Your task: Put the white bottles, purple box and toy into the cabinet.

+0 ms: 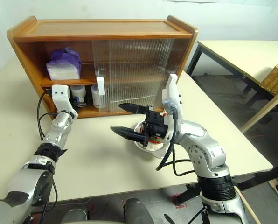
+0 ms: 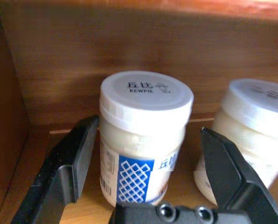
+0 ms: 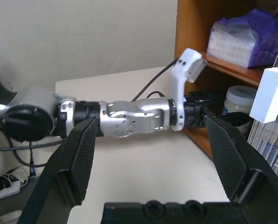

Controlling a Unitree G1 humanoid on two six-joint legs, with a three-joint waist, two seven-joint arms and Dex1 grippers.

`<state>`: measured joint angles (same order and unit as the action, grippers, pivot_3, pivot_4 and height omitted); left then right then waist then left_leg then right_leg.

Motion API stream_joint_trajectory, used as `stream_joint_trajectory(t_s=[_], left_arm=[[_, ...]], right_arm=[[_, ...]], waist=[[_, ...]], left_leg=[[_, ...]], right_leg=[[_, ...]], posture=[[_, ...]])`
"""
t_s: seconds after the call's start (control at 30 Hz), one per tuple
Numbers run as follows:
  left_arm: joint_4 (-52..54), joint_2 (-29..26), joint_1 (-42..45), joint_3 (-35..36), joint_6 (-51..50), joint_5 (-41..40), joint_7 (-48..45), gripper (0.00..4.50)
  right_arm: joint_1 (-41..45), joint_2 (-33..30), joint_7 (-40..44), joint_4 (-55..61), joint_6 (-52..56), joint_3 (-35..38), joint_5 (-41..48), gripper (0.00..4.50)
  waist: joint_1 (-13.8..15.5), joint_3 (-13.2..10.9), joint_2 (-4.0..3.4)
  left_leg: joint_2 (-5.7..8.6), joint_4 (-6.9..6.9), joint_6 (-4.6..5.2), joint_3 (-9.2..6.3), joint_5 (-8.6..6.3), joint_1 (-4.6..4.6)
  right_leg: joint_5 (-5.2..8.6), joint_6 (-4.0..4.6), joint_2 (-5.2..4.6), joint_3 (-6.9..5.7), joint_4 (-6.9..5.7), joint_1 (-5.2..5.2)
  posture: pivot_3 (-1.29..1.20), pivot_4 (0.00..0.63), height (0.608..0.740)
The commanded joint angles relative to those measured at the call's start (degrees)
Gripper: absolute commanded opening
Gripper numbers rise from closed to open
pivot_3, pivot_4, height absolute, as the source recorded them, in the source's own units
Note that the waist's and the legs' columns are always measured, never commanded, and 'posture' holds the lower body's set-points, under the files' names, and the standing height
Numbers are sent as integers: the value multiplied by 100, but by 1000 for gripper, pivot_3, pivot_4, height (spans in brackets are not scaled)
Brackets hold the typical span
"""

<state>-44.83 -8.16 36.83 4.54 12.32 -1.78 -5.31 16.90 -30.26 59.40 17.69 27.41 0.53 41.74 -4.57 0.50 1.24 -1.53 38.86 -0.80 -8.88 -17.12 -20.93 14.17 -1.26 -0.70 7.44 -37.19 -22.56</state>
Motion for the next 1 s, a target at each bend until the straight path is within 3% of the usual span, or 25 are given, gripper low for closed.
stream_joint_trajectory(t_s=[0.03,0.2,0.4,0.6,0.83,1.0], left_arm=[[719,-49,-362,-86,-315,53,-61,4481],[1813,-110,-979,-114,-808,10,-119,4481],[3068,-188,-1566,-442,-1394,-285,-1000,4481],[4073,-323,-1717,-899,-2090,-675,-2003,2515],[4456,24,-1489,-1418,-2565,-759,-2215,11],[3986,412,-1175,-1608,-2418,-539,-2020,11]], right_arm=[[60,8,33,-25,-2,-99,-57,4500],[70,-4,80,-69,-19,-109,-55,4500],[97,1,137,-124,-55,-125,-77,4500],[121,2,204,-194,-109,-131,-113,4500],[8,-15,170,-103,-148,-119,-116,4500],[-34,-63,144,-68,-138,-66,-96,4500]], waist=[[2,0,0],[7,0,0],[56,0,0],[105,1,0],[102,1,0],[98,0,1]], left_leg=[[0,1,0,0,0,0],[0,0,0,0,0,2],[0,0,0,0,0,2],[0,1,-1,0,0,2],[0,5,0,2,0,5],[0,13,0,3,0,4]], right_leg=[[0,0,0,0,0,0],[-1,1,0,0,-1,2],[-3,6,0,-1,-1,3],[-9,15,0,-1,-2,3],[-11,18,0,0,-2,7],[-11,18,0,1,-1,10]], posture=[[-166,0,740],[-158,0,740],[-150,0,740],[-150,0,740],[-170,0,740],[-183,0,740]])
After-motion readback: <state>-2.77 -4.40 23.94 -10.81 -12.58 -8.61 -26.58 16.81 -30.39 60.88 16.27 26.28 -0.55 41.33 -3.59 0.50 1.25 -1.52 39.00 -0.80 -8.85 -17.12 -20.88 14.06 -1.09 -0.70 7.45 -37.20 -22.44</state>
